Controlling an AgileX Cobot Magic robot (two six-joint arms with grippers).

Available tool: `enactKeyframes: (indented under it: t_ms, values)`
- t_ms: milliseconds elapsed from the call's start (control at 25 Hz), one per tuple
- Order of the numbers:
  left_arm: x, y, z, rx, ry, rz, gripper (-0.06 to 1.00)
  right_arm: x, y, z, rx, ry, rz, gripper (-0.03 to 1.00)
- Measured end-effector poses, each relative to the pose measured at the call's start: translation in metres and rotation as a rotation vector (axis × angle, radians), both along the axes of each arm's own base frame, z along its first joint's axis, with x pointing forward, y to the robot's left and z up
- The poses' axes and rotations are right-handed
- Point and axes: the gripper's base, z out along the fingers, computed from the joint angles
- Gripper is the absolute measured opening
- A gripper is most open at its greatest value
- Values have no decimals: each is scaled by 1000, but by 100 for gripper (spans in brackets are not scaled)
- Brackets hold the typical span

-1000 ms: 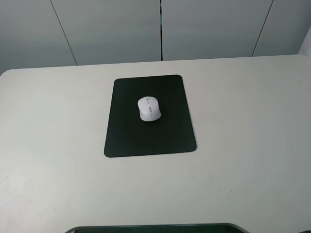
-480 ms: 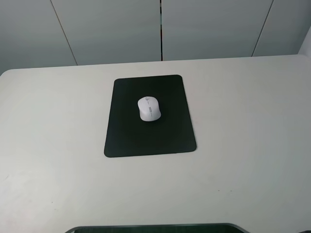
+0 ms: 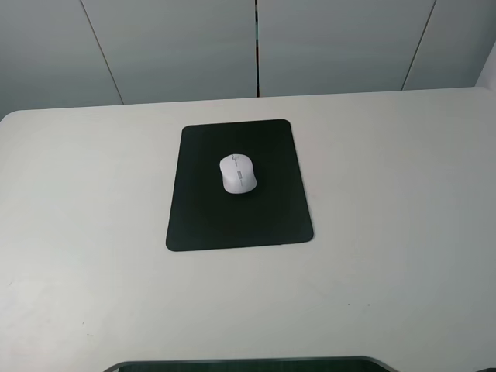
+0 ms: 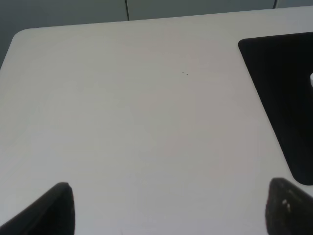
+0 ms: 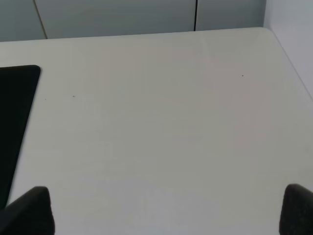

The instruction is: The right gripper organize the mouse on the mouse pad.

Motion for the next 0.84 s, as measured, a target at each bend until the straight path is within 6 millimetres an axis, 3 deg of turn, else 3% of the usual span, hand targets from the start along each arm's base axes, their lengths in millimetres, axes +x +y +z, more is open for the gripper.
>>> enactKeyframes:
  t_ms: [840]
  values:
    - [0,0,0,0,0,0,75,0,0,0,-2,-2,1,70]
